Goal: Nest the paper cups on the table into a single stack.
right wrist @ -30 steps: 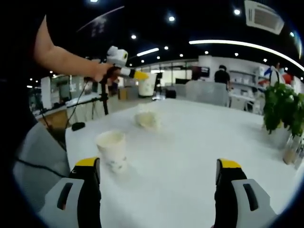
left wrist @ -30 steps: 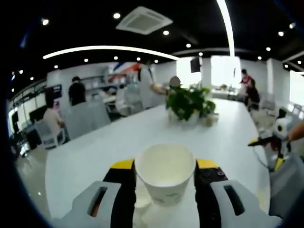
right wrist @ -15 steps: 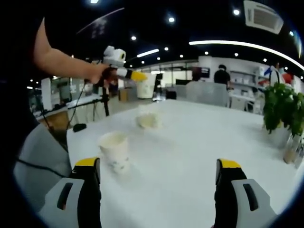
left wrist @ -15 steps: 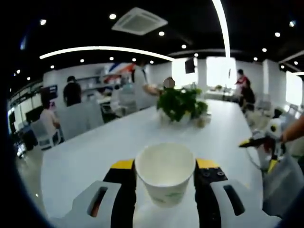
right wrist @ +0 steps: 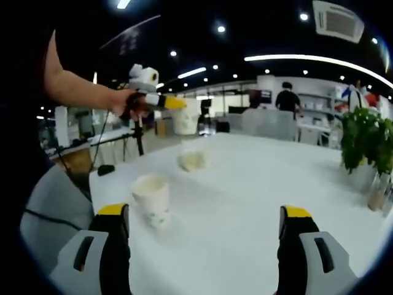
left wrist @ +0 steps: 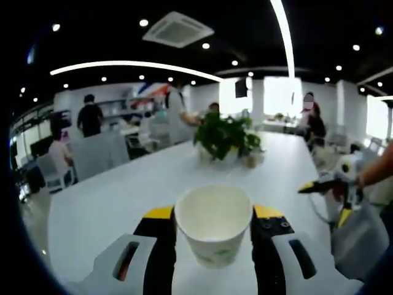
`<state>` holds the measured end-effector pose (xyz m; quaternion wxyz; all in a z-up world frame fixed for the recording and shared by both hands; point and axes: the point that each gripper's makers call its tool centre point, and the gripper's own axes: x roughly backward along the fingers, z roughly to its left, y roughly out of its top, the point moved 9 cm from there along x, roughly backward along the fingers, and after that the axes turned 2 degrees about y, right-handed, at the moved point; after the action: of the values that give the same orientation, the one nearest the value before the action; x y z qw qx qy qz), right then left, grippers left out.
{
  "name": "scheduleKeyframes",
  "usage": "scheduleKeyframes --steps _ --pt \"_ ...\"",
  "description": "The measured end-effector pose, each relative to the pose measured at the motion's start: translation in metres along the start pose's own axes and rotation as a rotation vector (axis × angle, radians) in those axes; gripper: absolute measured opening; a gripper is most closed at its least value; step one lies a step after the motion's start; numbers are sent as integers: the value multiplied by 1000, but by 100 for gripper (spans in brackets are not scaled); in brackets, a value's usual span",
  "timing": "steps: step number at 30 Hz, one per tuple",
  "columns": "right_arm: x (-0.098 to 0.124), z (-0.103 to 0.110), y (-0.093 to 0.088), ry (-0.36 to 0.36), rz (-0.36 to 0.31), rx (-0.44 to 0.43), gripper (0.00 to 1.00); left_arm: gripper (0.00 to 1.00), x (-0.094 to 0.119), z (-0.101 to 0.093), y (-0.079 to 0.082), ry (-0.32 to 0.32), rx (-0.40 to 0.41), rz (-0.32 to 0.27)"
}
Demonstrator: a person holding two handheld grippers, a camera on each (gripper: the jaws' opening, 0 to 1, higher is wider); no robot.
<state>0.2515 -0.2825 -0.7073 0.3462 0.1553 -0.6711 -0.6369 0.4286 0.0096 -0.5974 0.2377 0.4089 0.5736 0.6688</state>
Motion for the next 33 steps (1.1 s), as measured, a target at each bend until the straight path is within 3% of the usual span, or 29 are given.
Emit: scheduleKeyframes --steps 21,33 --pt "16 -4 -1 -3 -29 2 100 45 14 -47 -7 -30 18 -24" --pt "20 -4 3 -9 15 -1 100 45 18 -67 -21 -42 27 -21"
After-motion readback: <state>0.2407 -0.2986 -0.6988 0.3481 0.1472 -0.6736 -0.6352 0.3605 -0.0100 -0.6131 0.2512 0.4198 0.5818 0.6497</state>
